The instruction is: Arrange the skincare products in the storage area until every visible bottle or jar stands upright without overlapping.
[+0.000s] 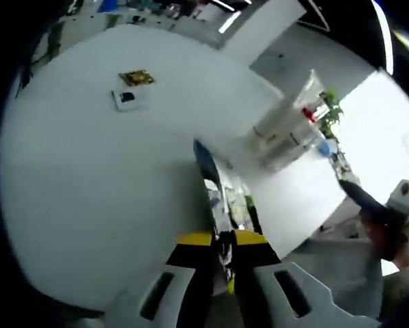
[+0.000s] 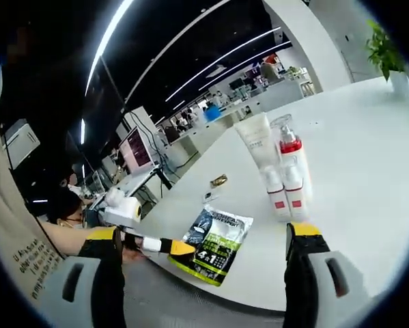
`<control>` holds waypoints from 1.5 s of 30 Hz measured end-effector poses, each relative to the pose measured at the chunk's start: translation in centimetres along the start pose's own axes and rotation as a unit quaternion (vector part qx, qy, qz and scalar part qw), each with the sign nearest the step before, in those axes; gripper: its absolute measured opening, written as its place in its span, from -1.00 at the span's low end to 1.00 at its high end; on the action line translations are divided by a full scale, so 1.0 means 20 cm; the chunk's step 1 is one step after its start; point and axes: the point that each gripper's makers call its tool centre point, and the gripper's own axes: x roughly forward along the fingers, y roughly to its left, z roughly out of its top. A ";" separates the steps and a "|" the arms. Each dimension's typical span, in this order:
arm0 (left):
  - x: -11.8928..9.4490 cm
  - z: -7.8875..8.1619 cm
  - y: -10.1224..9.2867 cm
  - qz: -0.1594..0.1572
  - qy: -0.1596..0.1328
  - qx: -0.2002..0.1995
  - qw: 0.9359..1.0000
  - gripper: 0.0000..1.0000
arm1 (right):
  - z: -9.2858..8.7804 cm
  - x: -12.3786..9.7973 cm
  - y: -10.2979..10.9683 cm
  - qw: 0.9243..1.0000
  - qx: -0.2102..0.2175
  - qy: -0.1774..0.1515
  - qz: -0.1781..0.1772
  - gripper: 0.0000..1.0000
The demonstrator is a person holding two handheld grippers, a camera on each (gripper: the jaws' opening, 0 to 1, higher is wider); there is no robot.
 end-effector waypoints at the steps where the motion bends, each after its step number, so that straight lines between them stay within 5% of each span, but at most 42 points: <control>1: 0.00 -0.01 0.01 0.009 0.006 0.023 1.000 -0.82 | 0.00 0.00 0.00 1.000 0.000 0.000 0.000 0.99; 5: 0.00 -0.03 0.03 0.026 0.025 0.071 0.997 -0.73 | 0.00 0.00 0.00 1.000 0.001 0.000 -0.001 0.99; 13: -0.02 -0.05 0.08 0.062 0.064 0.177 0.980 -0.51 | 0.01 0.00 -0.01 1.000 0.006 -0.004 -0.001 0.99; 16: -0.03 0.00 0.08 0.079 0.061 0.227 0.969 -0.33 | 0.00 0.00 -0.01 1.000 0.006 -0.004 -0.001 0.99; 20: 0.00 0.06 0.00 0.050 0.045 0.299 0.952 -0.12 | 0.01 0.00 -0.01 1.000 0.006 -0.005 -0.003 0.99; 24: 0.04 0.07 -0.07 0.026 0.042 0.315 0.948 0.07 | 0.01 -0.01 -0.02 1.000 0.005 -0.007 -0.007 0.99; 25: 0.06 0.07 -0.09 0.014 0.040 0.335 0.941 0.11 | 0.01 -0.01 -0.02 1.000 0.004 -0.007 -0.009 0.99; 28: 0.08 0.06 -0.10 0.007 0.044 0.353 0.934 0.18 | 0.01 -0.01 -0.02 1.000 -0.001 -0.006 -0.013 0.99; 41: 0.16 0.01 -0.02 0.008 0.090 0.391 0.916 0.26 | 0.01 -0.01 -0.05 1.000 -0.001 -0.007 -0.026 0.99; 45: 0.18 0.01 -0.02 0.003 0.091 0.382 0.920 0.32 | 0.01 -0.01 -0.07 0.999 -0.007 -0.007 -0.038 0.99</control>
